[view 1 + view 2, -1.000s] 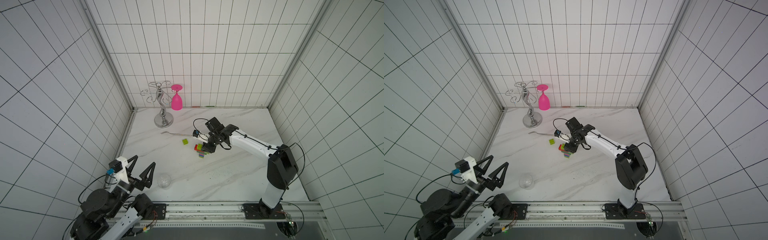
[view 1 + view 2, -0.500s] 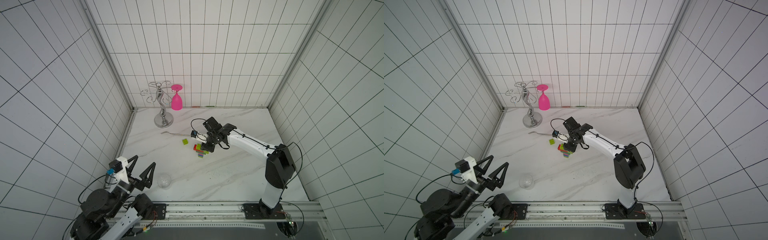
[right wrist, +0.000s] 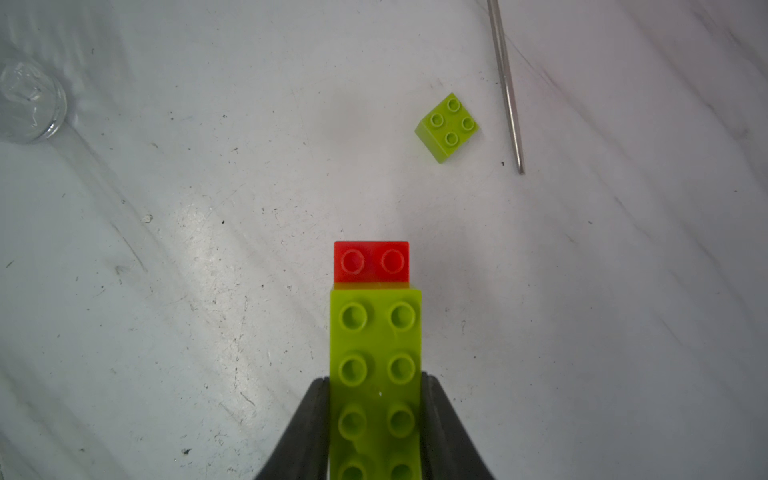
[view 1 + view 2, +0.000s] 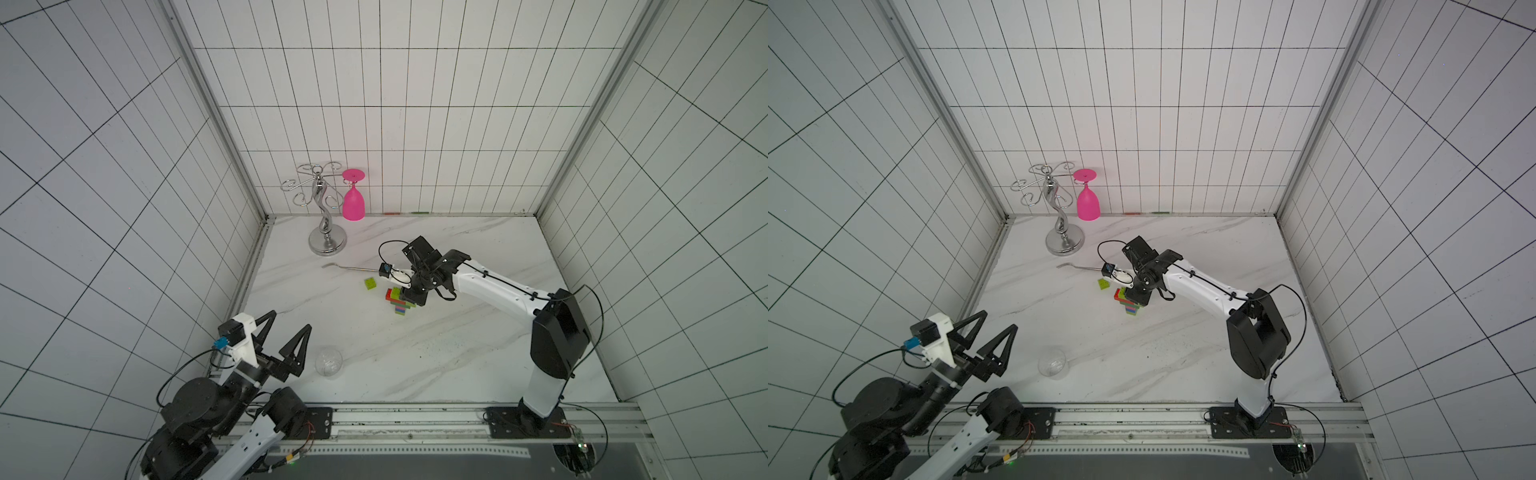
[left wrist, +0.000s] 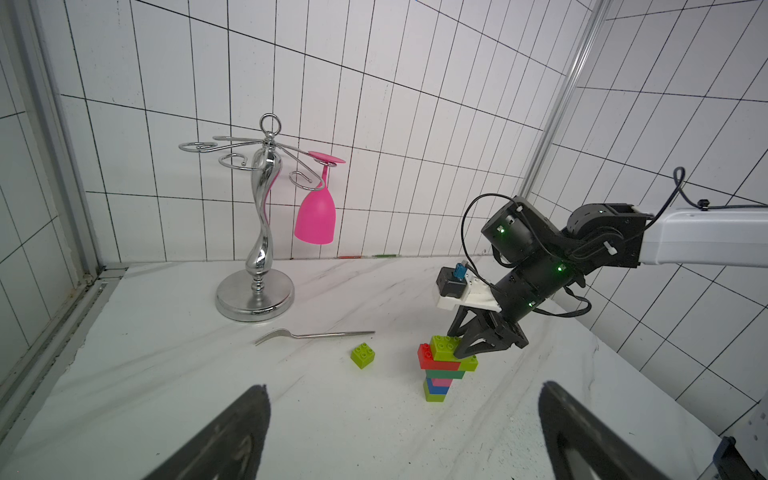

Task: Assemble a spoon with lego
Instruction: Adjust the lego brick at the center of the board, then pick up the lego brick from the center of the board.

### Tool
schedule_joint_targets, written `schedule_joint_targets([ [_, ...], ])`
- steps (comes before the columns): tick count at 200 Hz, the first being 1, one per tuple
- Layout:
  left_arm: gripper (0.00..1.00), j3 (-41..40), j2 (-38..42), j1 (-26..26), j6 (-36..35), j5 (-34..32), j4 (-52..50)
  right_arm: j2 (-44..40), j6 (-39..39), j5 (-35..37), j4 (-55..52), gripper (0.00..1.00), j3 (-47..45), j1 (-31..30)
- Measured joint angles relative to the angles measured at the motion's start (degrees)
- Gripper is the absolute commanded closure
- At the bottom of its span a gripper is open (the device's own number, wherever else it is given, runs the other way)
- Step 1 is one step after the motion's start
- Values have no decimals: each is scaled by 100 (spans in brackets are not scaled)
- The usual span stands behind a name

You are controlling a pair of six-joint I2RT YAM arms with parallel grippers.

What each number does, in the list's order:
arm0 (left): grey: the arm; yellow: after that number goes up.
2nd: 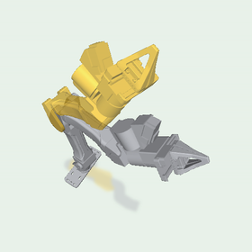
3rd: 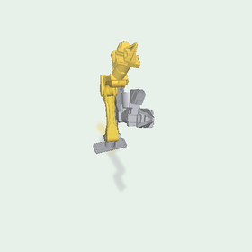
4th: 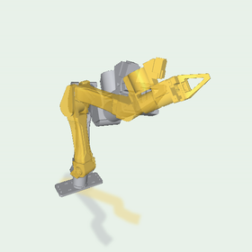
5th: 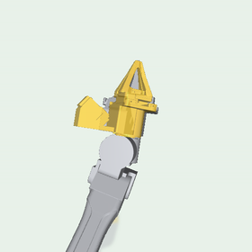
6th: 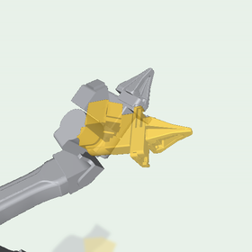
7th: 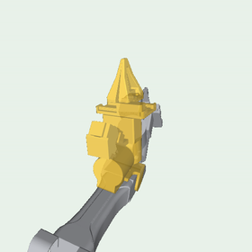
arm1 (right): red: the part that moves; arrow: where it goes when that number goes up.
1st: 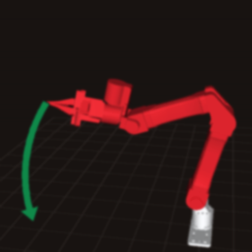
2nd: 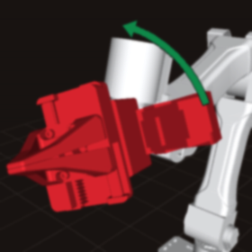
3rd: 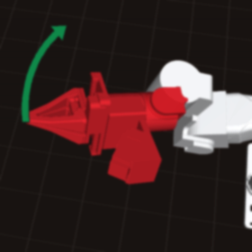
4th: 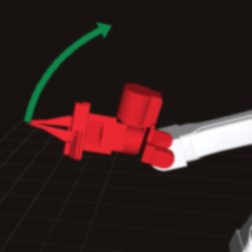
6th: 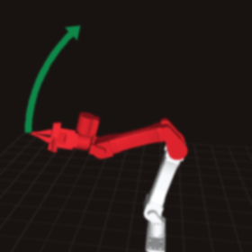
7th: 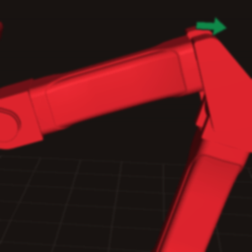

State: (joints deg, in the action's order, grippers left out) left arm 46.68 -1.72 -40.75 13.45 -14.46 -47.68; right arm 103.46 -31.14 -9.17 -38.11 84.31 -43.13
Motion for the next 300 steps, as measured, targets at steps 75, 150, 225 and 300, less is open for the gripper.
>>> schedule_joint_targets([
  [75,1,0,0,0,-20,2,11,0,17,98,103,95,-24,-48],
  [150,1,0,0,0,-17,0,9,162,-149,92,-295,53,275,-48],
  [225,1,-225,-63,0,-92,-98,297,-55,-258,39,-824,33,693,-52],
  [300,5,586,-4280,398,-535,-155,706,-4763,1104,920,857,22,-2127,-52],
])
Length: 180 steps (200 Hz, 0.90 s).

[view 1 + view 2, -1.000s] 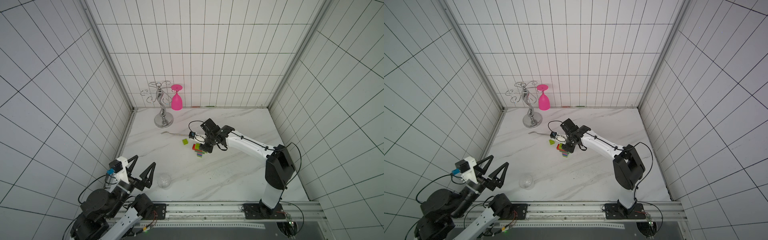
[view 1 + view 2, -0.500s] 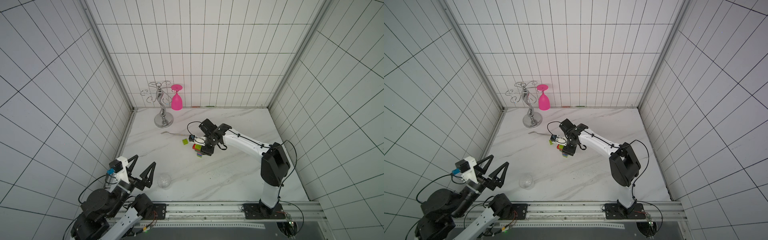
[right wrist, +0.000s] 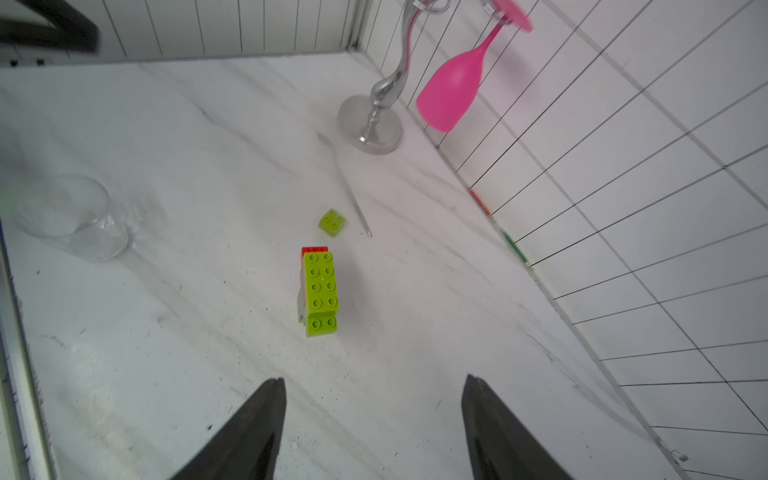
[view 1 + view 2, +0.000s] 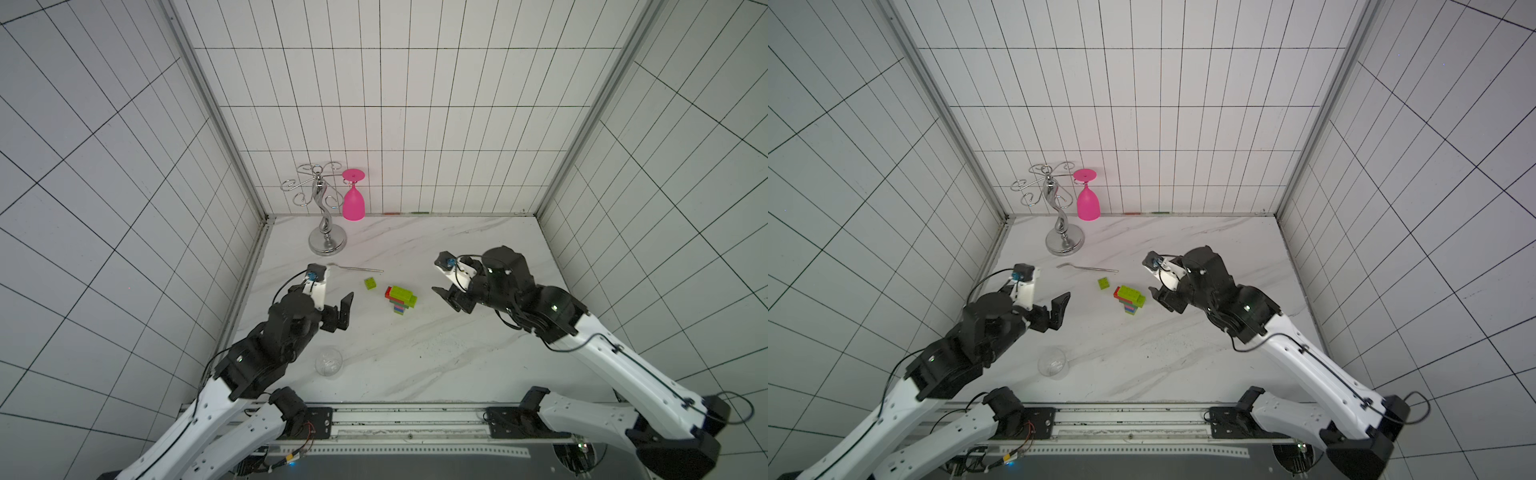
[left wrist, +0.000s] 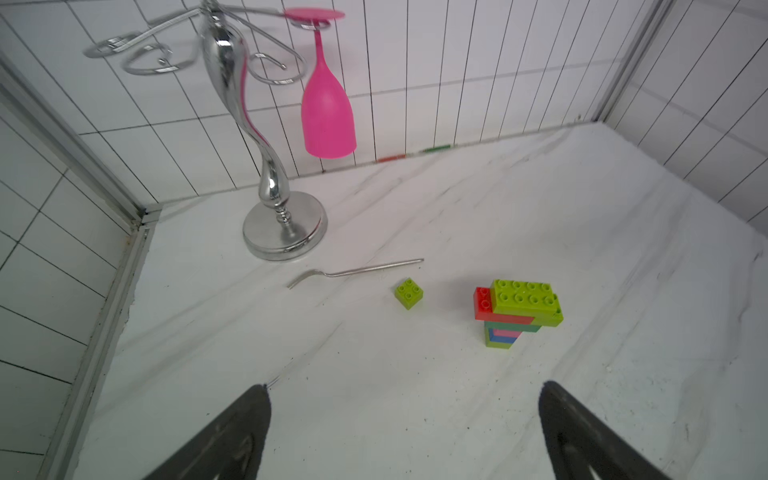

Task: Assemble a spoon with lego
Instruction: Pick up the lego brick from the center of the board.

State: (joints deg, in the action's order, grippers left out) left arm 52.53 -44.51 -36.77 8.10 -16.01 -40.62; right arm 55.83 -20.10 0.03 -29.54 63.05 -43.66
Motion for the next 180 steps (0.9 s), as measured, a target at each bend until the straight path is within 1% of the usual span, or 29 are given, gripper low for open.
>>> schedule_joint_targets([
  [16,14,498,-1200,730,-142,807,39,-1008,459,188,581,14,-1093,0],
  [25,18,789,-1836,1132,-271,1217,17,-1482,726,306,905,14,-1663,0],
  [32,23,1019,-2299,1375,-389,1464,-7,-1773,916,420,1134,14,-2059,0],
  [48,30,1513,-3292,1703,-778,1755,-81,-2225,1298,590,1622,14,-2763,0],
  [65,31,1856,-4175,1773,-1480,1952,-87,-2546,1615,697,2256,14,-3410,7],
  [78,31,1963,-4728,1770,-2000,2098,-74,-2612,1790,695,2605,15,-3744,13],
  [109,32,2304,-5875,1781,-3093,2299,-282,-2542,2070,487,2977,17,-3941,15],
  [124,34,2573,-6231,1801,-3473,2369,-402,-2566,2146,343,3095,17,-3943,17],
  [144,34,2942,-6516,1812,-3895,2540,-568,-2647,2223,203,3211,17,-3943,17],
  [180,39,3711,-7051,1808,-4409,2841,-957,-2732,2271,72,3298,17,-3943,17],
])
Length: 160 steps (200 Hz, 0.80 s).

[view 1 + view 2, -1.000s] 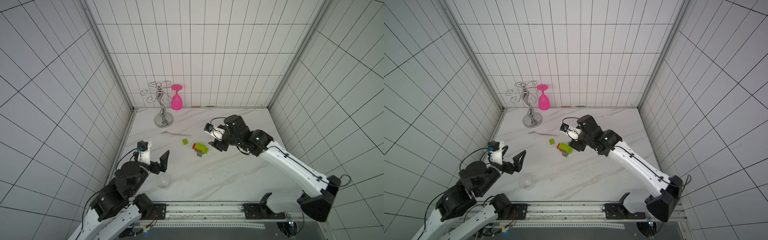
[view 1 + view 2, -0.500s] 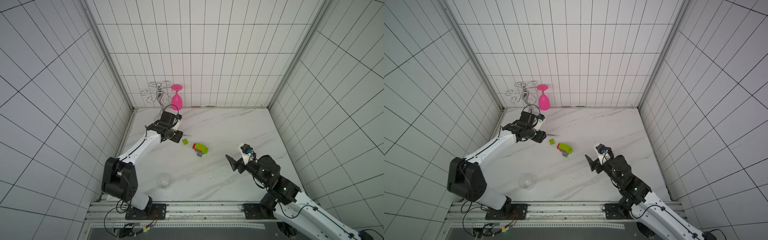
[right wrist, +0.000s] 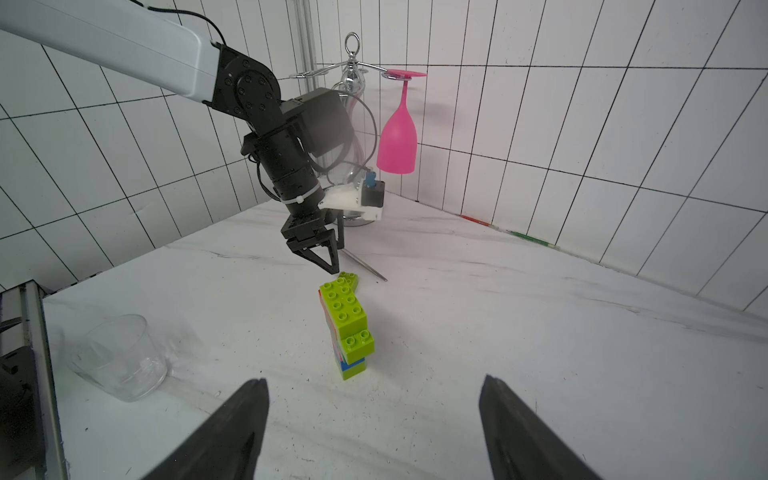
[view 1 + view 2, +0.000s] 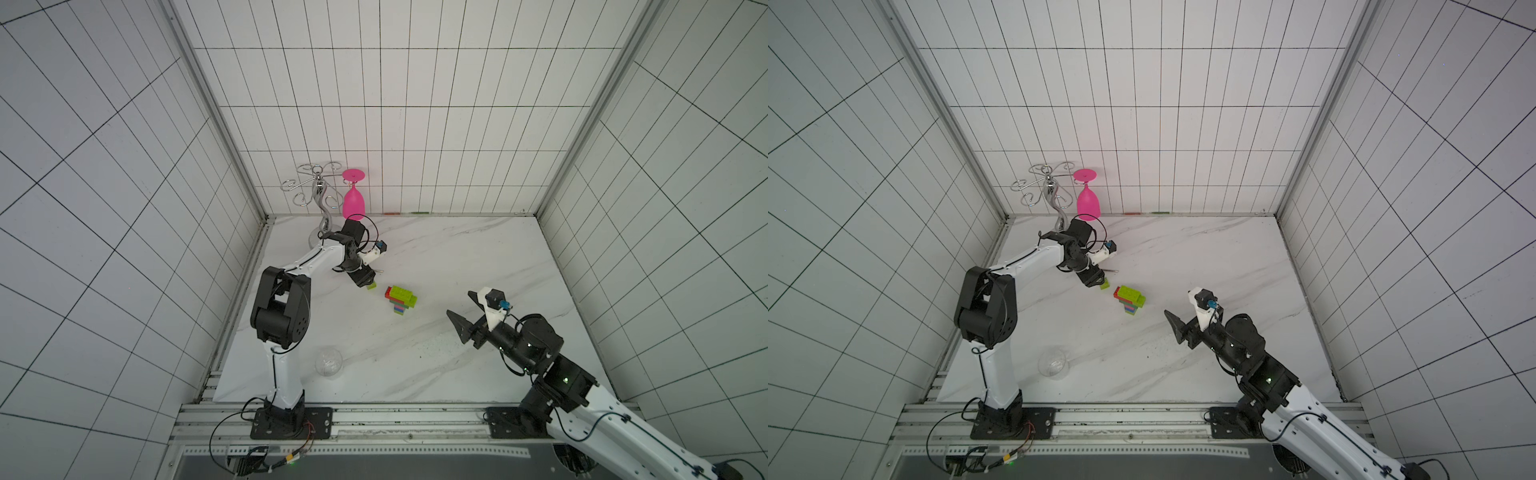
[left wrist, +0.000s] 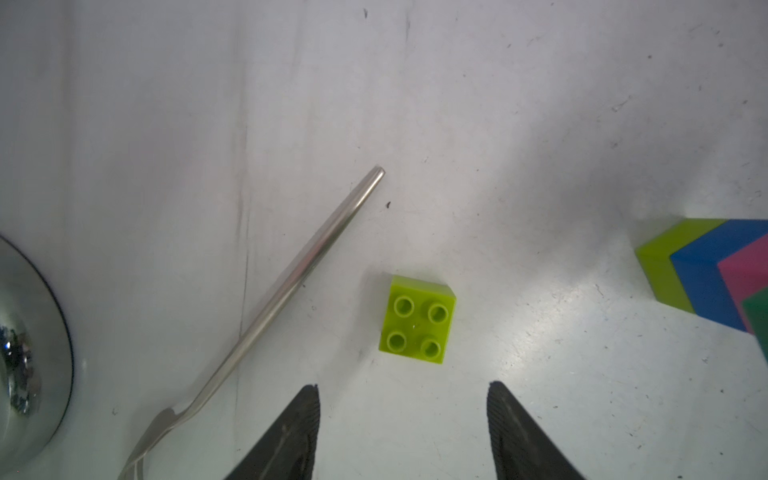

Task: Assemble a spoon with lego
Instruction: Pick up the lego brick from the center of the board.

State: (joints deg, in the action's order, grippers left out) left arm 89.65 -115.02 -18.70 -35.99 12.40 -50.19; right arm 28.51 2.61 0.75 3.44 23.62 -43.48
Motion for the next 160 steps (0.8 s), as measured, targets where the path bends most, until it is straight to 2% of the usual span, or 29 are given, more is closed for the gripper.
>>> schedule_joint_targets([
  [61,55,531,-732,-105,-304,160,-481,109,0,-203,0,18,0,0],
  [117,68,555,-796,-302,-350,-63,-487,343,0,-387,0,18,0,0],
  [160,68,560,-796,-363,-372,-116,-481,420,0,-446,2,18,0,0],
])
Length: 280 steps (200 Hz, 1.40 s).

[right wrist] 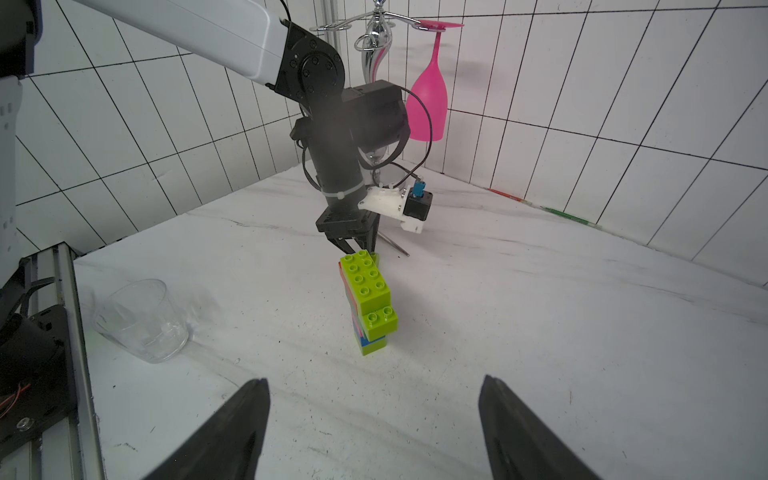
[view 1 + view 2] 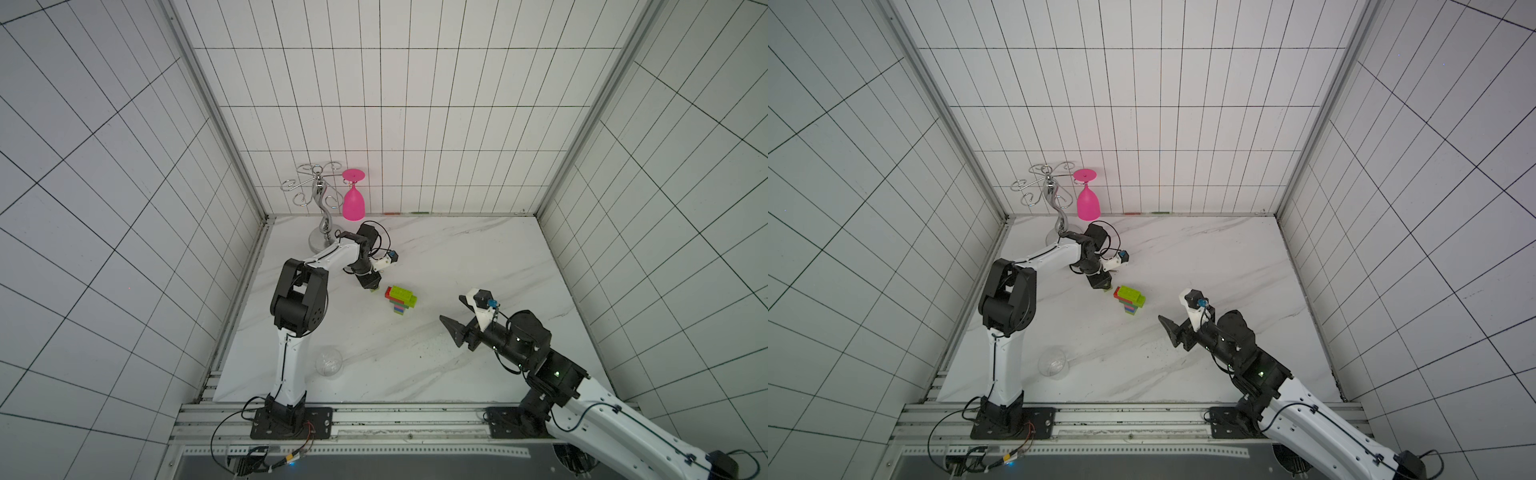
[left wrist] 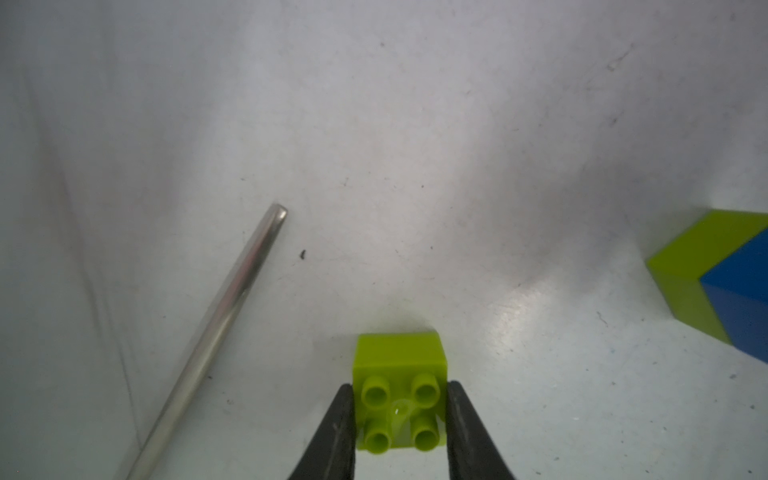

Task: Assemble a spoon with lego
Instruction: Pick up the lego brick from the center of the board, then assemble the lego brick with the lego brick.

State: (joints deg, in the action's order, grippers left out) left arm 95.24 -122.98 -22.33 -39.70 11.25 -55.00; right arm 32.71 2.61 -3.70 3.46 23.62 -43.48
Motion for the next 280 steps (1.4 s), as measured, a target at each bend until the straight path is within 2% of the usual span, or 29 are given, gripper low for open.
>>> schedule_joint_targets([
  [41,73,17,11,-11,26,-74,13,-63,2,0,0,18,0,0],
  [62,75,28,155,101,291,4,44,-81,0,7,17,18,0,0],
  [96,73,57,1043,487,1143,63,125,-101,0,13,20,17,0,0],
  [121,73,223,1753,490,1919,83,118,-188,0,39,20,18,0,0],
  [155,73,278,2389,11,3187,-229,-15,-219,-2,105,20,18,0,0],
  [196,73,170,2702,-1051,4441,-809,-251,-227,-7,264,9,18,0,0],
  [226,73,181,2651,-1665,5062,-1040,-444,-229,-9,352,-2,17,0,0],
  [280,74,291,2118,-2041,5652,-1480,-953,-229,-20,442,-15,17,0,0],
])
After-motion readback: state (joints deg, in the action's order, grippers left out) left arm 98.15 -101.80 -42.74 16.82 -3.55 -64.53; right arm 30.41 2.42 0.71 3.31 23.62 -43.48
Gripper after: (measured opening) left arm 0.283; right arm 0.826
